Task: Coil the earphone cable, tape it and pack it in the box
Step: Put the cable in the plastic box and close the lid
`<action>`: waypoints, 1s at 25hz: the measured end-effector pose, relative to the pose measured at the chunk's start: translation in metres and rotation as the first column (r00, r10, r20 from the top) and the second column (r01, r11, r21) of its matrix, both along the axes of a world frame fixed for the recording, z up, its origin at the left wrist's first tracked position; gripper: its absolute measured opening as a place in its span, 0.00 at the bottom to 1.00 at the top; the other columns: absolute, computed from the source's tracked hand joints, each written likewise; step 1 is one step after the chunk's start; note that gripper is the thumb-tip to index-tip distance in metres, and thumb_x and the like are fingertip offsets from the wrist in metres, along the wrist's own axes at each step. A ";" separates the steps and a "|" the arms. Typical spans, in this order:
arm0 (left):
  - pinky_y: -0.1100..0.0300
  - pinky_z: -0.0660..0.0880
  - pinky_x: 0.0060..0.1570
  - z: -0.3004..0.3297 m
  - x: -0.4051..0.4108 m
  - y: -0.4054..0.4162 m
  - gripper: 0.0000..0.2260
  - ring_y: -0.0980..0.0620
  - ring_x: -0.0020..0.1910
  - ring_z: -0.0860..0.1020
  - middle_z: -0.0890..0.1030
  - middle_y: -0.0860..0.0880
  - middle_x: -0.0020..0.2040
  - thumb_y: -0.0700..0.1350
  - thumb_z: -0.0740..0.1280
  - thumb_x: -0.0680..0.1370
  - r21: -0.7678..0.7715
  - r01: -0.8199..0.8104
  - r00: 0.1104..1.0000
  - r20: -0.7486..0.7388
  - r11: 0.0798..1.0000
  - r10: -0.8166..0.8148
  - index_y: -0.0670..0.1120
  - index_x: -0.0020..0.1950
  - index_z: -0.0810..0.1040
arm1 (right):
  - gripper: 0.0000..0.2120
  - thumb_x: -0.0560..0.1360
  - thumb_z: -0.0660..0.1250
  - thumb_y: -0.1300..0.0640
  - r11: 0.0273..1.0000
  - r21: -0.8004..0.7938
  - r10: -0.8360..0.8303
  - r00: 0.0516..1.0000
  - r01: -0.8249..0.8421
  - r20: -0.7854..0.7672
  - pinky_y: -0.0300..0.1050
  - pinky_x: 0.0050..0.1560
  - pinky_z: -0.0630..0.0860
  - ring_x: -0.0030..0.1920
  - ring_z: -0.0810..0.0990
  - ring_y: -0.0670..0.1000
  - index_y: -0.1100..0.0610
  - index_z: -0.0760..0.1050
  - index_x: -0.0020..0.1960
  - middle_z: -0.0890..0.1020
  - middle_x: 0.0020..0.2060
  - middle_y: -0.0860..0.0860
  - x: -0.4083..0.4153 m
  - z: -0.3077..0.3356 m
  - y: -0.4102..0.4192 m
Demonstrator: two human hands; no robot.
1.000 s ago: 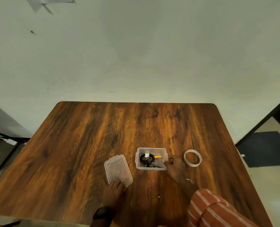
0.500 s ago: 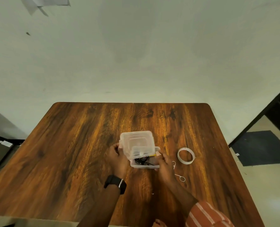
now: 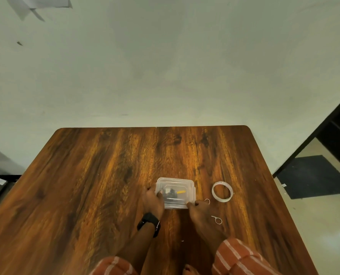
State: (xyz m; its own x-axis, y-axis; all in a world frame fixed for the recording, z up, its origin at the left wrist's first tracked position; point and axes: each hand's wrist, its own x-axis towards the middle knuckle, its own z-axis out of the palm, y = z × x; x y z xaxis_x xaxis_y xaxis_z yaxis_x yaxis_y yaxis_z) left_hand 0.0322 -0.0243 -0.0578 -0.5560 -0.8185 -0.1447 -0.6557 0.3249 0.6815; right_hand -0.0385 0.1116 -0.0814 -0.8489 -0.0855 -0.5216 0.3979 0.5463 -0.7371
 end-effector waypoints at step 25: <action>0.52 0.82 0.42 -0.020 0.003 -0.025 0.12 0.50 0.38 0.81 0.82 0.48 0.39 0.51 0.64 0.79 0.029 0.023 0.971 0.237 0.999 -0.030 0.45 0.44 0.81 | 0.24 0.77 0.59 0.37 0.925 0.208 0.376 0.844 -0.318 -0.383 0.43 0.52 0.75 0.54 0.80 0.51 0.54 0.78 0.60 0.80 0.58 0.52 -0.005 0.011 0.019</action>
